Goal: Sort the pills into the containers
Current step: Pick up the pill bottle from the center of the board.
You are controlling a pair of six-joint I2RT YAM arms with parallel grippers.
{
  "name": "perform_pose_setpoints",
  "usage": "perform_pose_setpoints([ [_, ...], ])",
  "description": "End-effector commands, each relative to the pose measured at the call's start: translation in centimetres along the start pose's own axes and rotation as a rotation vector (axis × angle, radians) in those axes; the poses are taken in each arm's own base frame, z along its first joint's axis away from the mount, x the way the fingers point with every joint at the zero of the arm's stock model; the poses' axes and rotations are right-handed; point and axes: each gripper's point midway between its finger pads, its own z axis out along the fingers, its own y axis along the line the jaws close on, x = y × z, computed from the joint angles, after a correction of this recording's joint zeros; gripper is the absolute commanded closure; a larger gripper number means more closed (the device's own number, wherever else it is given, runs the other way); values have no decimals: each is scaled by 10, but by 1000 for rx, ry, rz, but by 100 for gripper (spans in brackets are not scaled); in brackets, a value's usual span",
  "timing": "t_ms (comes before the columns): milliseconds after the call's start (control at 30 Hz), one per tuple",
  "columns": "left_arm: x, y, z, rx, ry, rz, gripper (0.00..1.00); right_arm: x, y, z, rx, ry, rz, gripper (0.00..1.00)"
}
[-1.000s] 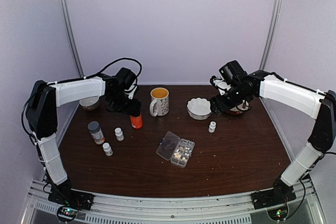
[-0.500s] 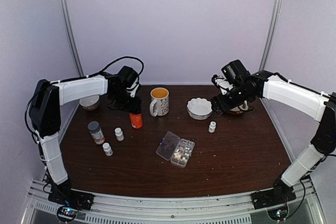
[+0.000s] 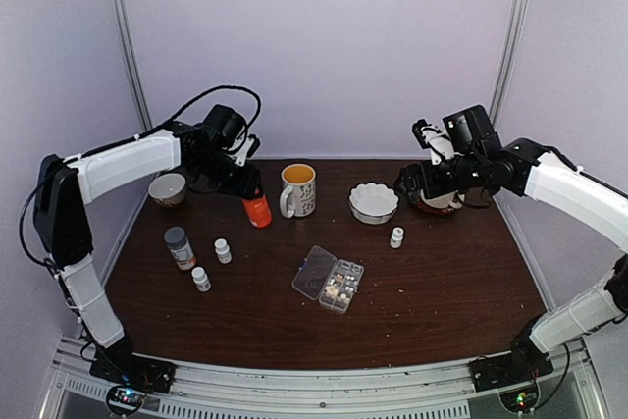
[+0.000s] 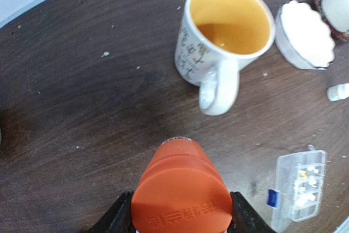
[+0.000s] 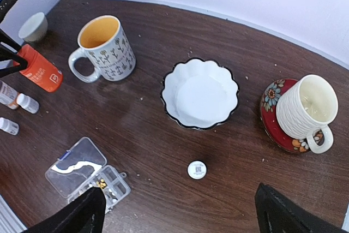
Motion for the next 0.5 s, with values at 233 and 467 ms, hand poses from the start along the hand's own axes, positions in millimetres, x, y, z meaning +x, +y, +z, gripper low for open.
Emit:
perform_pose_setpoints([
  [233,-37,-91,-153,524,-230,63,64,-50,63,-50,-423,-389,284,0],
  [467,-45,-132,-219,787,-324,74,67,-74,133,-105,-750,-543,273,0],
])
